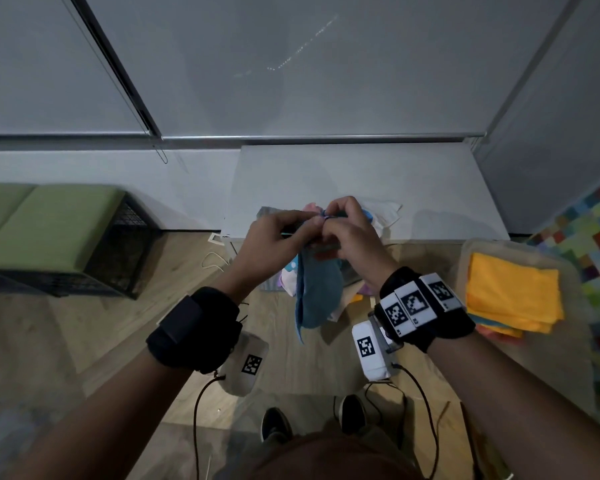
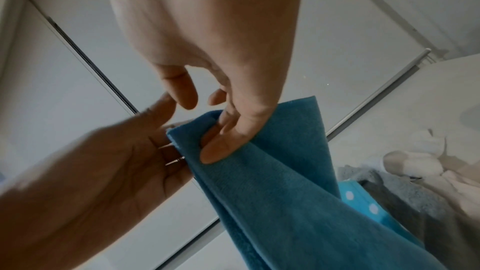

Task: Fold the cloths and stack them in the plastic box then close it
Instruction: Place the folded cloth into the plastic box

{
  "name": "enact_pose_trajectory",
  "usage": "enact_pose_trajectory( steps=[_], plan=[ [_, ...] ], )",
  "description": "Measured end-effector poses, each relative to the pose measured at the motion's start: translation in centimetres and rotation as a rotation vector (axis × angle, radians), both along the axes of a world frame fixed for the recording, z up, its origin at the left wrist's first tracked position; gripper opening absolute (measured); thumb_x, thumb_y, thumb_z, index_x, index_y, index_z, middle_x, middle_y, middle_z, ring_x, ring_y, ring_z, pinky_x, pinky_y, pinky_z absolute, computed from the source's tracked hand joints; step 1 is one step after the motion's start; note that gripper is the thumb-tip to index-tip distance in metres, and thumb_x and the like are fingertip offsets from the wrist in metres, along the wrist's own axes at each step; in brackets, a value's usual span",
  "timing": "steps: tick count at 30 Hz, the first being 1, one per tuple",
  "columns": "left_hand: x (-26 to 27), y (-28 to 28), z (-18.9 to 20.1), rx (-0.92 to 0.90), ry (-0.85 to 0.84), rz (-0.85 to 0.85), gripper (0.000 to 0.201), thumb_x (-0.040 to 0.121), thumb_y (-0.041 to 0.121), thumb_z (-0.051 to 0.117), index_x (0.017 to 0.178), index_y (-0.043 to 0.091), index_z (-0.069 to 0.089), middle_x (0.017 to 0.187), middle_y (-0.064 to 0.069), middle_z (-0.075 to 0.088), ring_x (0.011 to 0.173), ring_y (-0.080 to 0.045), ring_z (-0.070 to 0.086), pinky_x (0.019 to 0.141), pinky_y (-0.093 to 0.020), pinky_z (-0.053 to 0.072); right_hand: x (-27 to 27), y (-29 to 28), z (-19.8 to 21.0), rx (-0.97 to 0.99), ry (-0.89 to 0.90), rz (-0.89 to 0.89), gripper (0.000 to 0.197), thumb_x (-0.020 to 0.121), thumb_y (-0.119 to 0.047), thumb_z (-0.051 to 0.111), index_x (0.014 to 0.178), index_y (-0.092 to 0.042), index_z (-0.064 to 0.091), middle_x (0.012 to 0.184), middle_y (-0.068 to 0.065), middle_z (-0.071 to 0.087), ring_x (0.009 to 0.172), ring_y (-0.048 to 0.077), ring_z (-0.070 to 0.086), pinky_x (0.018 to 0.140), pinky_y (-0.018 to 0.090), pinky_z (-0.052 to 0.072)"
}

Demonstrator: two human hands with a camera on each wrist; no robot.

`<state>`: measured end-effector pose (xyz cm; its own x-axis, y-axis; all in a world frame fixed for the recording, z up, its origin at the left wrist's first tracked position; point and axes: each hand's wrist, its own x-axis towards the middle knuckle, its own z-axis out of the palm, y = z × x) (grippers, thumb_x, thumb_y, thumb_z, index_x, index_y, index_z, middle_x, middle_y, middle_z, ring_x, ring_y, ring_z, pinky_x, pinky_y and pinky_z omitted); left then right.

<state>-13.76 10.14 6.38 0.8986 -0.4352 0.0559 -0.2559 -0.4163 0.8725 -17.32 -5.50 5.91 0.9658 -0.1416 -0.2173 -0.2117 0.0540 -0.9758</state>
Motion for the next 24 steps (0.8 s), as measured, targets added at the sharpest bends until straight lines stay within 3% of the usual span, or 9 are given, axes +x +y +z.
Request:
enact_pose_trajectory(
  steps=[4,6,10,12,16,18,20,22,24],
  plan=[
    [0.1,1.1,0.0,0.002,0.025,-0.067,0.054,0.077,0.052,0.072,0.121,0.020,0.068,0.108,0.005,0.072,0.099,-0.007,0.068,0.086,-0.037,0.058,-0.3,-0.5,0.6,0.021,-0.040,0.067,0.028,0.081,-0.003,0.056,0.104,-0.018,0.051,0.109,0.018,0.065,0.099,0.028,0.068,0.084,0.038,0.056],
    [0.3,1.3,-0.2,0.036,-0.037,-0.041,0.045,0.081,0.044,0.071,0.119,0.020,0.069,0.108,0.006,0.072,0.099,-0.004,0.067,0.085,-0.034,0.058,-0.4,-0.6,0.7,-0.009,-0.048,0.103,0.028,0.083,-0.003,0.059,0.106,-0.017,0.052,0.101,0.016,0.062,0.097,0.030,0.065,0.081,0.033,0.053],
    [0.5,1.6,-0.6,0.052,-0.145,-0.015,0.018,0.090,0.023,0.068,0.108,0.027,0.071,0.101,0.010,0.072,0.095,-0.002,0.066,0.081,-0.027,0.056,-0.9,-1.0,0.7,-0.157,-0.128,0.098,0.029,0.081,-0.007,0.066,0.104,-0.019,0.053,0.091,0.004,0.073,0.088,0.015,0.069,0.080,0.029,0.054],
    [0.7,2.1,-0.8,0.040,-0.156,0.012,0.017,0.092,0.017,0.065,0.102,0.028,0.071,0.097,0.008,0.072,0.093,-0.007,0.066,0.082,-0.035,0.056,-1.3,-1.5,0.4,-0.322,-0.190,0.085,0.030,0.077,-0.010,0.069,0.099,-0.024,0.055,0.085,-0.003,0.070,0.079,0.007,0.064,0.074,0.026,0.050],
    [0.8,2.9,-0.1,-0.051,-0.079,0.022,0.015,0.094,0.012,0.057,0.096,0.021,0.068,0.094,0.006,0.071,0.092,-0.017,0.066,0.084,-0.041,0.056,-1.2,-2.7,-1.7,-0.829,-0.220,0.147,0.043,0.066,-0.029,0.080,0.097,-0.040,0.052,0.110,-0.006,0.048,0.105,0.018,0.044,0.088,0.031,0.040],
    [0.8,3.4,0.3,-0.080,-0.039,0.001,0.016,0.095,0.010,0.053,0.098,0.017,0.067,0.096,0.005,0.070,0.093,-0.016,0.065,0.085,-0.040,0.053,-1.1,-2.9,-2.9,-0.815,-0.207,0.155,0.052,0.064,-0.029,0.084,0.104,-0.036,0.052,0.116,-0.006,0.047,0.109,0.018,0.045,0.093,0.034,0.042],
    [0.8,3.9,0.4,-0.089,-0.007,-0.015,0.018,0.095,0.006,0.050,0.099,0.014,0.066,0.097,0.002,0.069,0.095,-0.015,0.063,0.086,-0.039,0.052,-1.0,-2.7,-3.7,-0.661,-0.218,0.177,0.063,0.065,-0.025,0.086,0.114,-0.033,0.048,0.118,-0.009,0.050,0.110,0.012,0.051,0.095,0.038,0.047],
    [0.8,4.2,0.4,-0.063,0.027,-0.019,0.019,0.096,0.003,0.049,0.100,0.011,0.065,0.098,-0.003,0.068,0.094,-0.012,0.061,0.085,-0.037,0.051,-1.0,-2.1,-4.0,-0.487,-0.232,0.196,0.075,0.066,-0.023,0.087,0.123,-0.041,0.042,0.124,-0.012,0.049,0.116,0.013,0.053,0.096,0.041,0.051],
    [0.9,4.4,0.2,-0.036,0.058,-0.036,0.020,0.096,0.002,0.047,0.099,0.010,0.065,0.098,-0.008,0.066,0.089,-0.008,0.057,0.080,-0.033,0.048,-0.8,-1.6,-4.4,-0.458,-0.229,0.218,0.079,0.069,-0.018,0.086,0.126,-0.045,0.038,0.128,-0.016,0.044,0.123,0.014,0.049,0.097,0.036,0.050]
  ],
)
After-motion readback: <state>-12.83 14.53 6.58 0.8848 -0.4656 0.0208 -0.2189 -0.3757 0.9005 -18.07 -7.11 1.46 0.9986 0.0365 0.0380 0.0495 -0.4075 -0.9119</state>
